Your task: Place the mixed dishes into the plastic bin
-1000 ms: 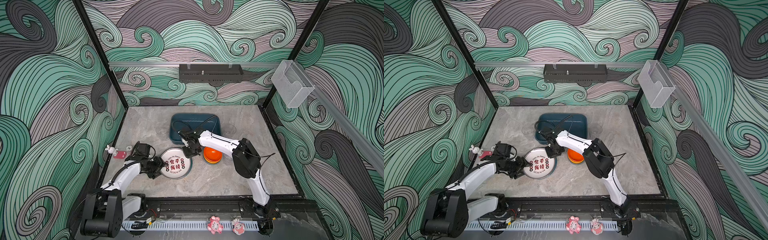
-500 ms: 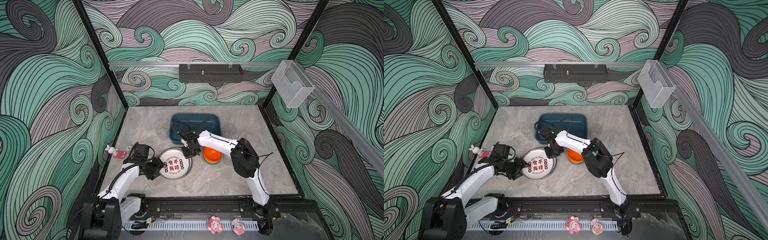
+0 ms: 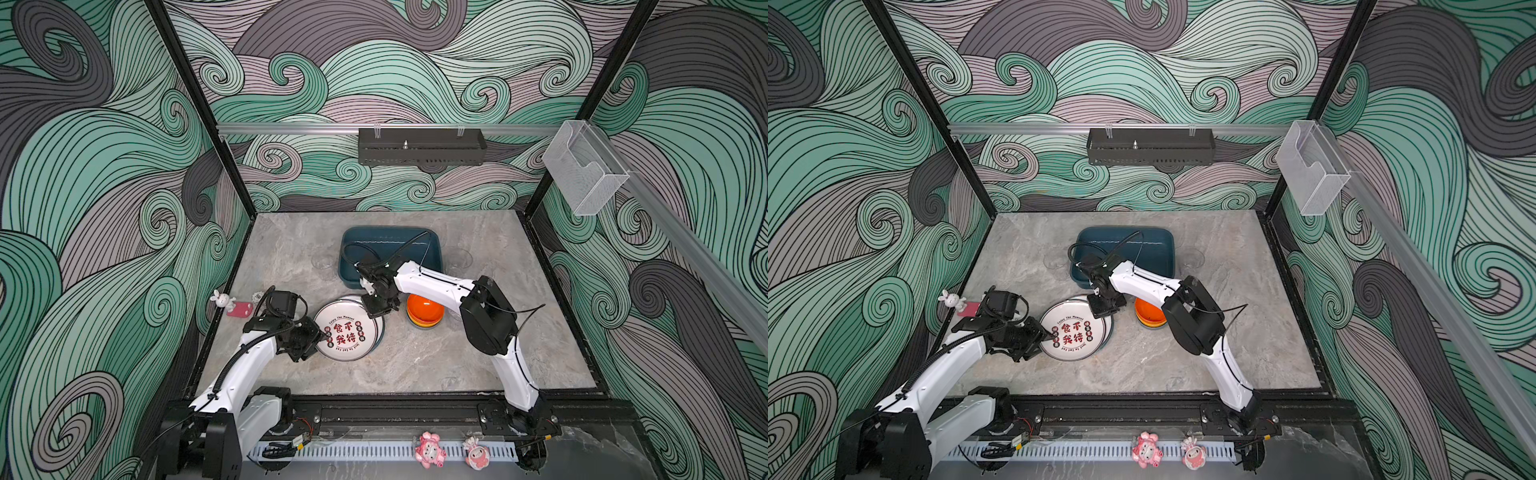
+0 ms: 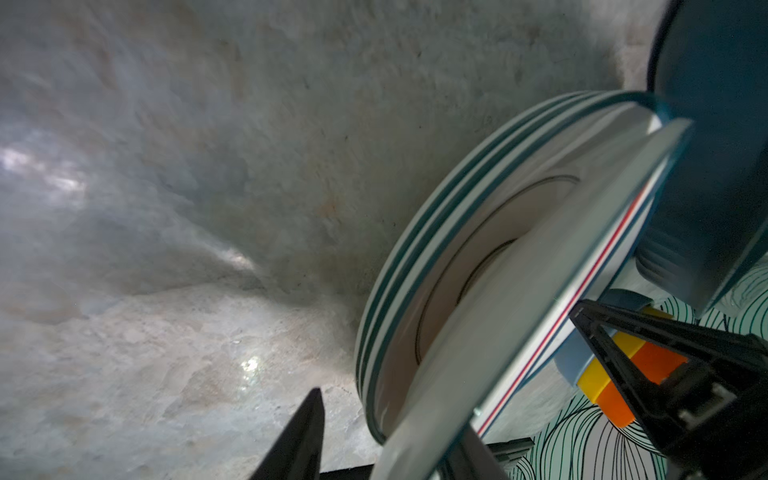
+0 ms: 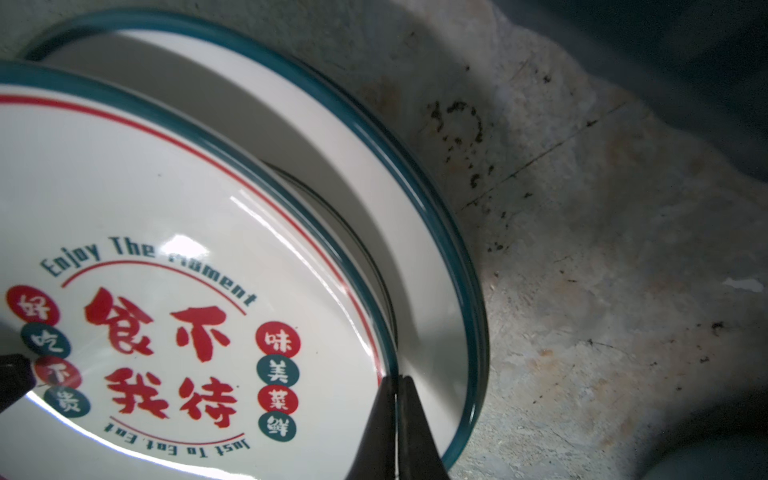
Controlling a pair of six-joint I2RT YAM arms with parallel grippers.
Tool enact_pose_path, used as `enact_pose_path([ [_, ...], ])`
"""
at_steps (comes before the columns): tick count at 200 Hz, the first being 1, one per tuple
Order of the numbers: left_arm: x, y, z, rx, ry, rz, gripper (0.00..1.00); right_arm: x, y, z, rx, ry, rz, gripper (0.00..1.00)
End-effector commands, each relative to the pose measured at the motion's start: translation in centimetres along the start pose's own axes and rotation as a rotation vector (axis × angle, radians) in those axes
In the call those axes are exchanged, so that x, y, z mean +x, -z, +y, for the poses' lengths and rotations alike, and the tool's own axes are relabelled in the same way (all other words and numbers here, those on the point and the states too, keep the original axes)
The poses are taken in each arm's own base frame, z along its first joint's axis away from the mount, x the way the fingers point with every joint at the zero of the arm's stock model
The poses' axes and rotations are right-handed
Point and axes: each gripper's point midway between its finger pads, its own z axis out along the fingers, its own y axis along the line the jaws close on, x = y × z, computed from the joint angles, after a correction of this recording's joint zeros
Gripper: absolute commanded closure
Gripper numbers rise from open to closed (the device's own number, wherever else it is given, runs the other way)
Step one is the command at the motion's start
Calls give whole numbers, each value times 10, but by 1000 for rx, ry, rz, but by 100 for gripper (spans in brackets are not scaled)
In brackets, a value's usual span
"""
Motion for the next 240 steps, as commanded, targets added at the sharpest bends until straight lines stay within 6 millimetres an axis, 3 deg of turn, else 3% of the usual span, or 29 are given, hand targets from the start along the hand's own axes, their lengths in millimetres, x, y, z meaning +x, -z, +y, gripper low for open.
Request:
enact_pose_path([
  [1, 2, 3, 4, -23, 8, -6, 61, 8, -12, 3, -3, 7, 38, 93],
  [64, 2, 9, -2, -7, 0, -12, 78, 8, -9, 2, -3, 4, 32, 92],
  [109, 2, 14, -7, 12, -8, -16, 96, 5, 8, 5, -8, 9, -5, 86],
  [122, 3, 16, -9, 16, -10, -17, 100, 3, 18, 7, -12, 14, -28, 84],
  [182, 2, 42, -31, 94, -58, -65, 100, 1, 73, 10, -35, 11, -141, 72],
  [240, 4, 79, -75, 278, -140, -117, 100, 8, 125, 3, -184, -68, -262, 58],
])
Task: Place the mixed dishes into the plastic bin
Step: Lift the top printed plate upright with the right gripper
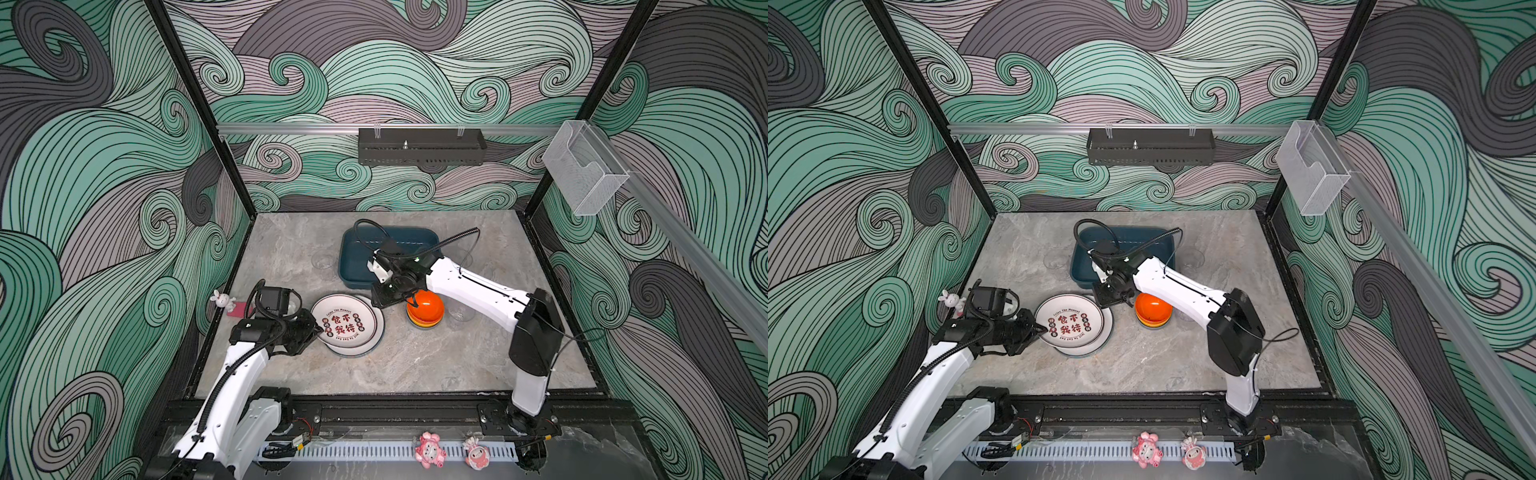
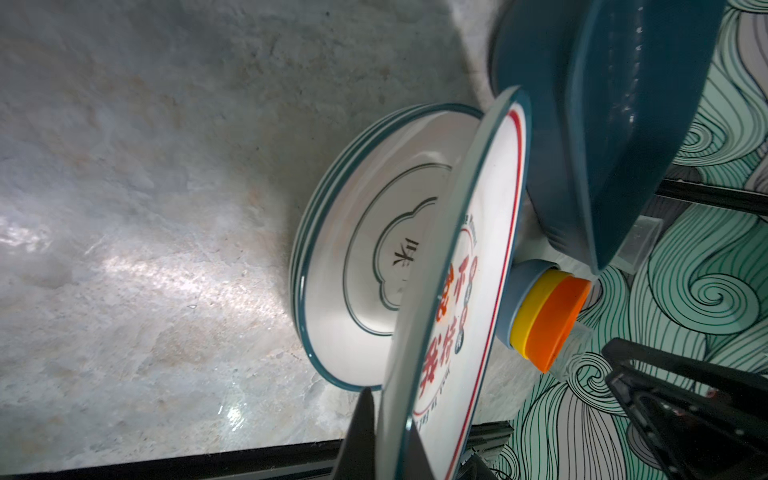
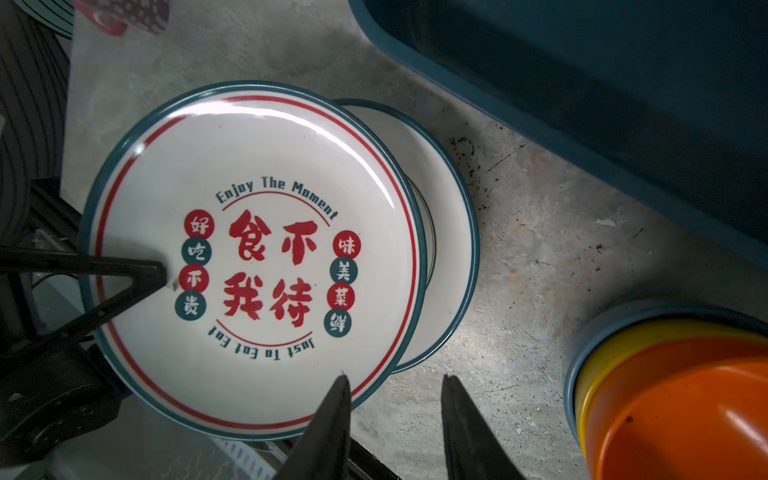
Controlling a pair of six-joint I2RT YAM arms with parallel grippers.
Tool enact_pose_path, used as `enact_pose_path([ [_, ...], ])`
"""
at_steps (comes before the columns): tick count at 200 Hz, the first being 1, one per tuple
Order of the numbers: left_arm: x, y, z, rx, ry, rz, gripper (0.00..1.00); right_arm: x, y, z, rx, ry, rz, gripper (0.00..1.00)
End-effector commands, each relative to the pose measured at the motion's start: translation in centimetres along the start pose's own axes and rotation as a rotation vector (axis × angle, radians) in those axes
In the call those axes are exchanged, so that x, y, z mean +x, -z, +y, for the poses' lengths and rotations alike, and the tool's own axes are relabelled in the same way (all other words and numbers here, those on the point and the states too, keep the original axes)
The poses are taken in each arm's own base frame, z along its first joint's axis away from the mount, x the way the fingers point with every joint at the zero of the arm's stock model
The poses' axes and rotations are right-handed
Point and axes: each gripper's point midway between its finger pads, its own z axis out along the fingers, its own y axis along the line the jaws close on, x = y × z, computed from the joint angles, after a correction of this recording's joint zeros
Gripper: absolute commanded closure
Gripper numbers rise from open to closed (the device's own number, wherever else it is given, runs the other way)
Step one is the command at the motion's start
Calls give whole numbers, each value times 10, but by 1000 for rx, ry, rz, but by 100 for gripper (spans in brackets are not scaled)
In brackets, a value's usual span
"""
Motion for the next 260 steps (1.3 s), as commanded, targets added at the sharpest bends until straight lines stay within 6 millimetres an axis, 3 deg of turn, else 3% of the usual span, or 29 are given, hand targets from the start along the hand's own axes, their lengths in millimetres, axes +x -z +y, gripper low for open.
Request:
enact_pose_path([
  [1, -3, 20, -38, 132, -49, -22, 100, -2, 14, -6, -76, -72, -40, 58],
  [77, -11, 44, -101, 352, -96, -49, 100, -18, 49, -25, -406, -289, -205, 50],
  [138, -5, 38, -128, 391, -147, -29, 100, -35, 60, -24, -546, -356, -270, 50],
  [162, -8, 40, -134, 394, -158, -38, 100, -38, 62, -24, -560, -365, -277, 51],
  [235, -13, 40, -134, 376, -168, -68, 100, -35, 87, -54, -534, -424, -350, 51],
  [260, -15, 35, -133, 373, -162, -68, 100, -34, 94, -54, -556, -426, -368, 51],
])
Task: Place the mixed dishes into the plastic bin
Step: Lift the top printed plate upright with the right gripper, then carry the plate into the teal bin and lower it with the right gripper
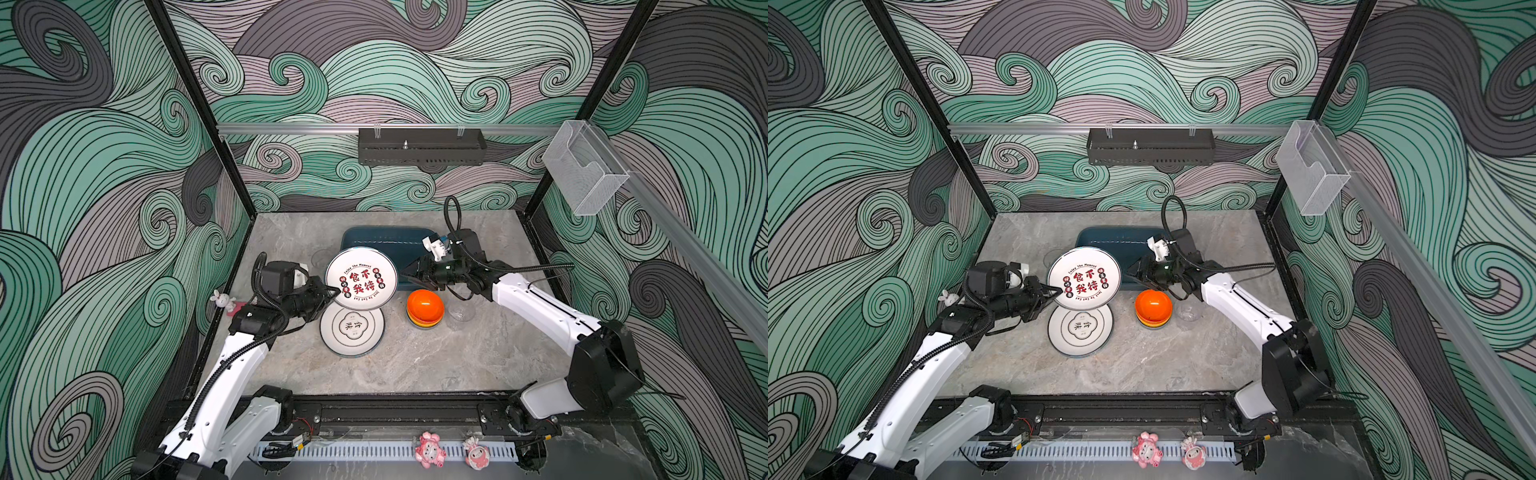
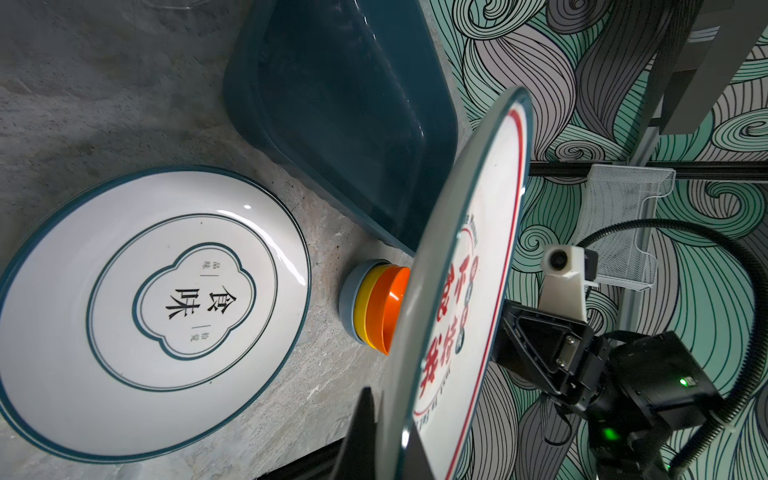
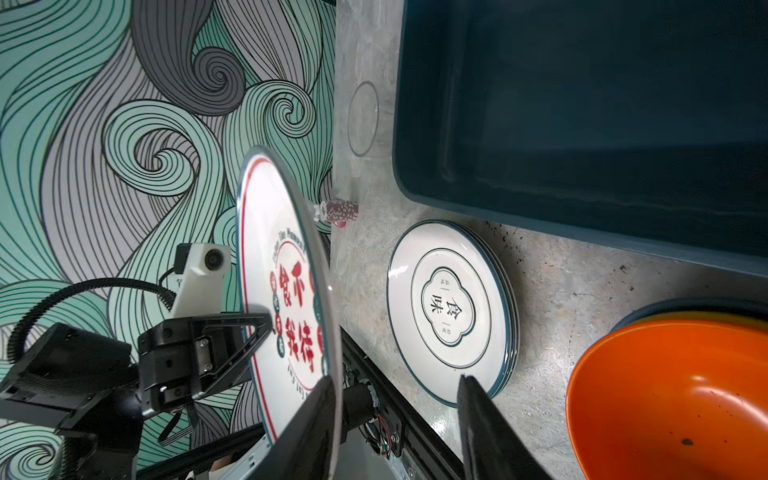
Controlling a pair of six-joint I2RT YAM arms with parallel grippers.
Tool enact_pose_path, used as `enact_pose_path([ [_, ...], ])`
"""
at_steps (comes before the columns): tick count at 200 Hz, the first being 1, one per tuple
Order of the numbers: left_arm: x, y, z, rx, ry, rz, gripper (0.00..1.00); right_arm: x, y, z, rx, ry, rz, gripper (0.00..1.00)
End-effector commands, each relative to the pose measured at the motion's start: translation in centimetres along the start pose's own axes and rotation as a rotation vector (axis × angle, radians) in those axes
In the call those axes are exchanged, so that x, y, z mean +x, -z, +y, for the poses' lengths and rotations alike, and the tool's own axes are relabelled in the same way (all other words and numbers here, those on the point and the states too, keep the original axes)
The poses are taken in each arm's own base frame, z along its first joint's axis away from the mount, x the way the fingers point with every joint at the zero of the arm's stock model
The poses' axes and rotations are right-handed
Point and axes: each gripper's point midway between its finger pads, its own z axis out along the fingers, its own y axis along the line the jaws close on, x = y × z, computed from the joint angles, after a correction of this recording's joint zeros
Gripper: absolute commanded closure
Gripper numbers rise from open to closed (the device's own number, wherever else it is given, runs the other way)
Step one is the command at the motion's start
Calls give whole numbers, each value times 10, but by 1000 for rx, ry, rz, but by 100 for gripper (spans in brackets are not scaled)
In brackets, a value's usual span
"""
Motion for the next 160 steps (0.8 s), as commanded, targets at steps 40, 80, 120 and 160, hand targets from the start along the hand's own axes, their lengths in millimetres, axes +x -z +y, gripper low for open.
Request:
enact_pose_path([
  [40, -3, -7, -20, 61, -37, 16, 100, 3, -2, 24, -120, 10, 31, 51],
  [80, -1, -10, -28, 90, -52, 28, 100, 12, -23, 25, -98, 13, 84, 54],
  [120, 3, -13, -28, 96, -54, 39, 100, 12, -32, 29, -103, 19, 96, 65],
  [160, 4, -17, -19, 80, -44, 44, 100, 9, -34, 24, -84, 15, 85, 89],
])
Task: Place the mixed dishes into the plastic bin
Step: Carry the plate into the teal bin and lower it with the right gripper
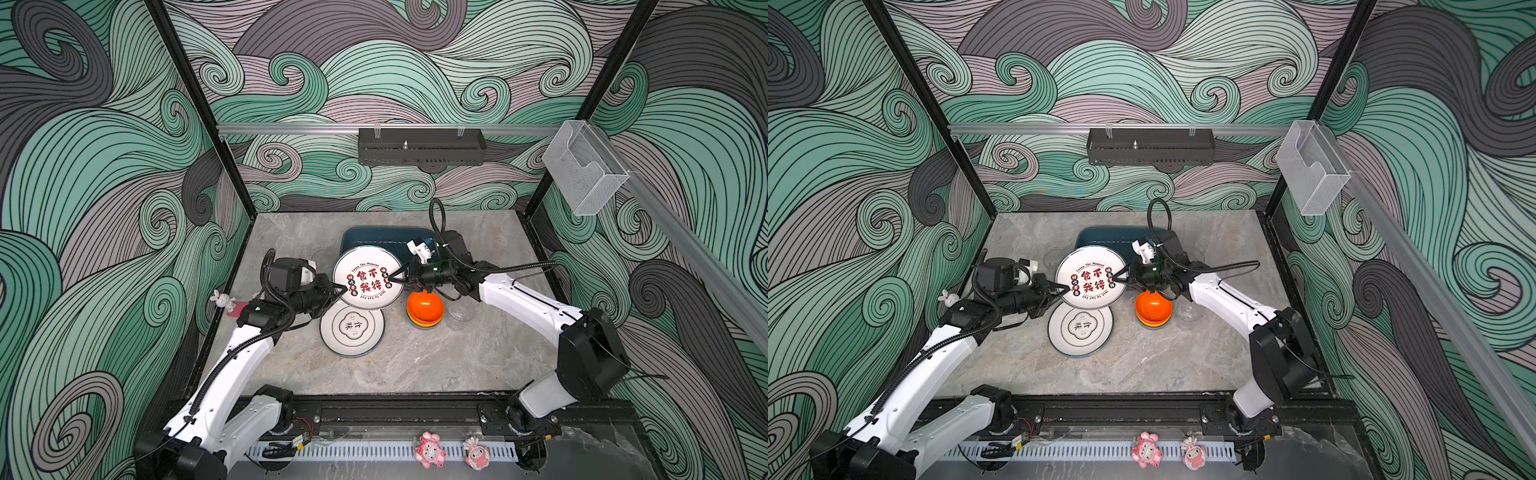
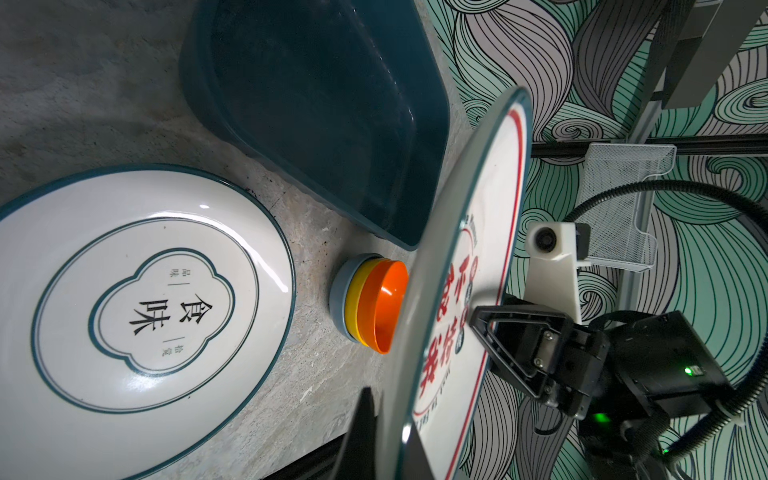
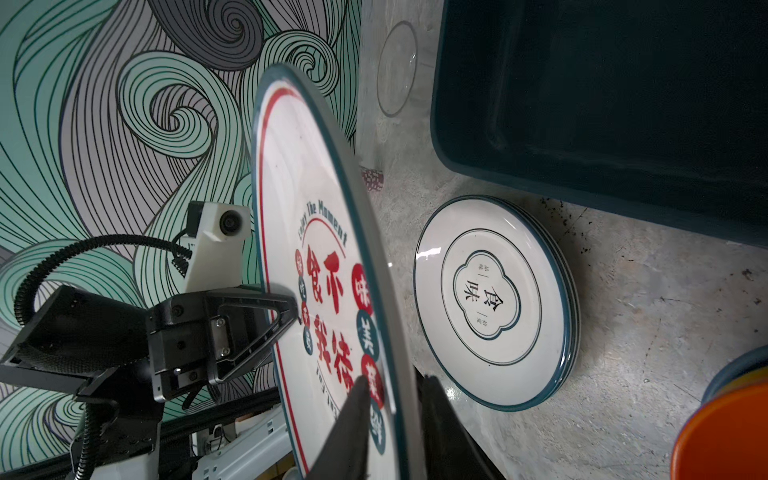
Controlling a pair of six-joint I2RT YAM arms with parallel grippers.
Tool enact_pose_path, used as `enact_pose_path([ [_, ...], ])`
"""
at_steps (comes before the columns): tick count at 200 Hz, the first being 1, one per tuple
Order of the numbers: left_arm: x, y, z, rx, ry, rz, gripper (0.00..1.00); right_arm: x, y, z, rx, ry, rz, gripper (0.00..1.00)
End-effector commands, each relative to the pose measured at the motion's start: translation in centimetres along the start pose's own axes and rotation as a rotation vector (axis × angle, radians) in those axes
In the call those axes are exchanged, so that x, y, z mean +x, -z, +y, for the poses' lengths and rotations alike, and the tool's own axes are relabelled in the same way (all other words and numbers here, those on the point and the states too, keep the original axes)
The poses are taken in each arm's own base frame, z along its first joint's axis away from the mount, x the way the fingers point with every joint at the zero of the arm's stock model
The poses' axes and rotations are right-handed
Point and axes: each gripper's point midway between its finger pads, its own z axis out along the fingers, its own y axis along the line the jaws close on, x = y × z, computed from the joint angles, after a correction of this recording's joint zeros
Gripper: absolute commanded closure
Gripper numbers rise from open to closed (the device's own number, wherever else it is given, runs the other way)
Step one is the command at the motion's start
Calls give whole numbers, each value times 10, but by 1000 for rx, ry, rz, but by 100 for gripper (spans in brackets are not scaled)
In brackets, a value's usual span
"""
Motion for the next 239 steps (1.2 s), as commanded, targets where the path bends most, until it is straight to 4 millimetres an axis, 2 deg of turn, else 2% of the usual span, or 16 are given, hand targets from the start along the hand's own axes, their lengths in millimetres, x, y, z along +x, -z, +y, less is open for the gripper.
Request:
enact_pose_path([
  [1, 1, -1, -10, 49, -22, 5, 100, -8, 0, 7, -11, 23, -17, 90],
  [10, 1, -2, -7, 42, -18, 3, 94, -9, -1, 6, -8, 19, -19, 95],
  [27, 1, -2, -3, 26, -15, -2, 75, -13, 0, 4, 0, 13, -30, 100],
  [62, 0, 3, 11, -33, -20, -39, 52, -27, 6, -2, 25, 9, -58, 100],
  [77, -1, 7, 22, -76, -21, -65, 39, -35, 8, -5, 33, 7, -74, 100],
  [98, -1, 12, 37, -118, -28, -102, 26, -46, 9, -12, 48, -4, -87, 100],
  [137, 4, 19, 51, -148, -55, -122, 16, -70, 2, -29, 87, -23, -110, 100],
  [195, 12, 18, 61, -167, -47, -97, 14, -116, -24, -64, 159, -55, -138, 100],
  [239, 13, 14, 74, -203, -35, -94, 14, -140, -47, -96, 199, -97, -141, 100],
])
